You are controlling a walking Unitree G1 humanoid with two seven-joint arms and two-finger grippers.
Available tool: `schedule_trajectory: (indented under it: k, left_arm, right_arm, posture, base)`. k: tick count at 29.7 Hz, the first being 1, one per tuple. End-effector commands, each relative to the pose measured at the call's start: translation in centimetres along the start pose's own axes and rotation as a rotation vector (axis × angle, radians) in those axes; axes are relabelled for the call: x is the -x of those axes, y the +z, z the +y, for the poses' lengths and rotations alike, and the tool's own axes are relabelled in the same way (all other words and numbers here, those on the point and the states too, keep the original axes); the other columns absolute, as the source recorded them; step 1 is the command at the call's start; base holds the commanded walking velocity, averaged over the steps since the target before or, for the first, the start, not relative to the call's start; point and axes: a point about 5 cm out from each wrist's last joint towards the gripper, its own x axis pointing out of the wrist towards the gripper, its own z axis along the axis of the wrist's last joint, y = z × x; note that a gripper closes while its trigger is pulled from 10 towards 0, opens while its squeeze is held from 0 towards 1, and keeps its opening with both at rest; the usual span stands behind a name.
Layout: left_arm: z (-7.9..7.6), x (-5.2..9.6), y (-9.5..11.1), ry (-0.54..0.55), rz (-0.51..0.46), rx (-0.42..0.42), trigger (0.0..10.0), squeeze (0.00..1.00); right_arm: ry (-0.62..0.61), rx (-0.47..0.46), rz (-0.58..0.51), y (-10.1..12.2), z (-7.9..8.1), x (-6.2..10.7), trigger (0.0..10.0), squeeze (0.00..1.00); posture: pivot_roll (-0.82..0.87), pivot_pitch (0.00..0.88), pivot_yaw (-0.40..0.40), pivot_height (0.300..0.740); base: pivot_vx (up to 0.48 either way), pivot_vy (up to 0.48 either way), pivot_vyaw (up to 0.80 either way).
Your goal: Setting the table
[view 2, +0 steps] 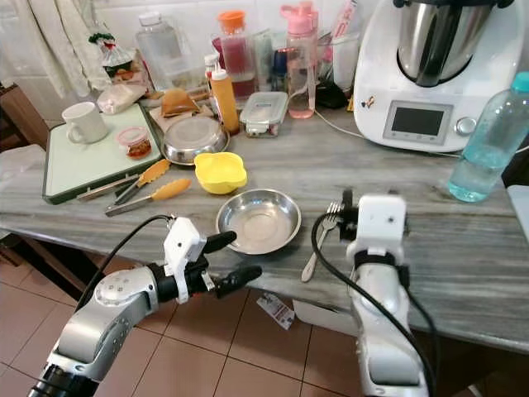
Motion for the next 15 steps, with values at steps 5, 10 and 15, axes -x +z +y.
schedule_trajectory:
  k: [5,10,15]
  left_arm:
    - [1.2,0.3,1.1,0.106,-0.066,-0.029,10.0,0.0]
    - [1.0,0.5,1.1,0.163,-0.099,-0.024,10.0,0.0]
    - [1.7,1.5,1.3,0.318,-0.146,-0.056,10.0,0.0]
  right_arm:
    - [0.007,-0.003,0.043,-0.9,-0.4,1.2,10.0,1.0]
    - [0.005,-0.001,0.06,-1.3,-0.5,2.3,10.0,1.0]
    - [0.009,-0.006,0.065,-1.4,-0.8,3.3,10.0,1.0]
  posture:
    - [-0.14,0.0,0.106,0.74]
    - [-0.14,0.0,0.096,0.74]
    - [-0.14,0.0,0.092,0.74]
  base:
    - [0.0,0.0,0.0]
    - [0.0,0.0,0.0]
    - [0.0,0.0,0.0]
